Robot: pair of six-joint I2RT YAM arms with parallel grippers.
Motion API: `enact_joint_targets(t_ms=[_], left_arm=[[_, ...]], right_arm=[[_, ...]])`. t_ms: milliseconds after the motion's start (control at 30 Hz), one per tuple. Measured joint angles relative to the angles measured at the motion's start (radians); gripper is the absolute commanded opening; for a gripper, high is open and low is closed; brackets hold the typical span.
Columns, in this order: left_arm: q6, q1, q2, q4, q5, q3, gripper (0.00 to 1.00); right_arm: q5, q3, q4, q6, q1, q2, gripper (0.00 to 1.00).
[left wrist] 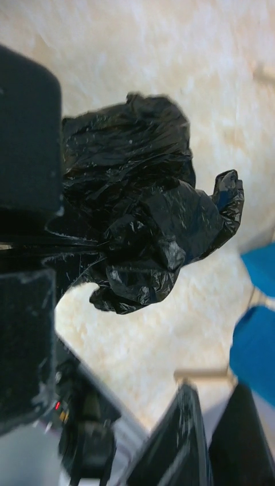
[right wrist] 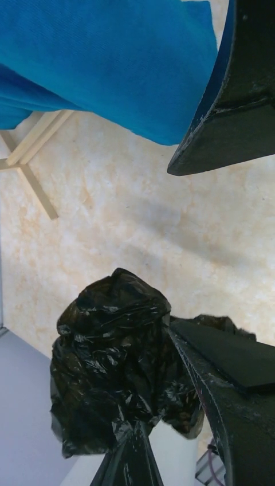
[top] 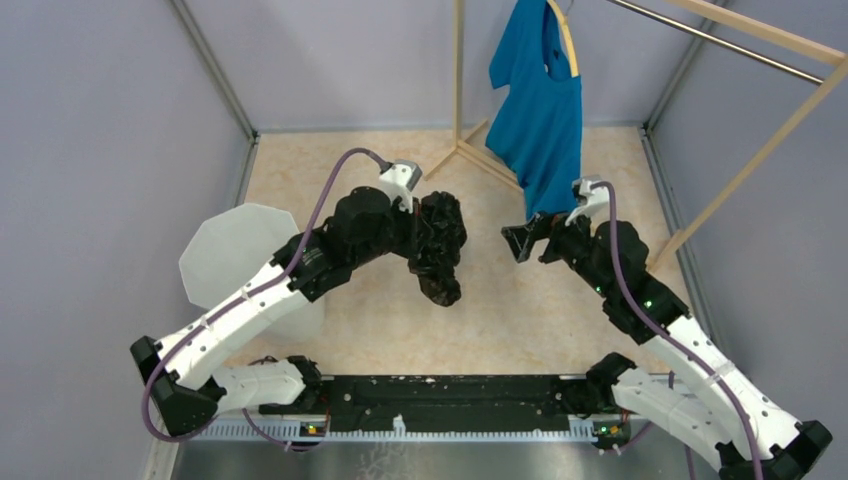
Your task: Put the trash bags into the trash bin
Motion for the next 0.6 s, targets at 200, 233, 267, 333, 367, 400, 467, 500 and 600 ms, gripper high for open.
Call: enact_joint_targets(t_ms=[200,233,267,333,367,400,467,500,600], left_arm=[[-0.063,0.000,-0.001,0.153,0.220,-0.085,0.00],[-0.078,0.000,-0.001,0.176,0.241,-0.110,0.00],[-0.090,0.000,-0.001,0.185,0.251,-0.124,0.00],[-0.122,0.000,-0.001,0.202,0.257,-0.144,0.00],[-0.137,0.000,-0.001,0.216,0.257,-0.152,0.00],[-0.154,0.000,-0.001,0.230,0.257,-0.159,0.00],[-0.186,0.000,-0.003,0.260,0.256,-0.177,0.00],[-0.203,0.000,-0.005,0.270,0.252,-0.187,0.00],[-0.246,0.000,-0.022,0.291,0.240,-0.226,0.00]], right_arm=[[-0.080,-0.035,-0.001,0.001,0.000,0.005,0.98],[-0.117,-0.042,0.004,-0.002,0.000,0.008,0.98],[-0.158,-0.049,0.011,-0.003,0.000,0.012,0.97],[-0.281,-0.079,0.046,0.000,0.000,0.022,0.97],[-0.337,-0.095,0.068,0.003,0.000,0.032,0.98],[-0.390,-0.111,0.087,0.008,0.003,0.045,0.98],[-0.453,-0.140,0.122,0.017,0.028,0.078,0.99],[-0.459,-0.151,0.132,0.021,0.058,0.100,0.99],[-0.401,-0.163,0.142,0.020,0.229,0.174,0.99]])
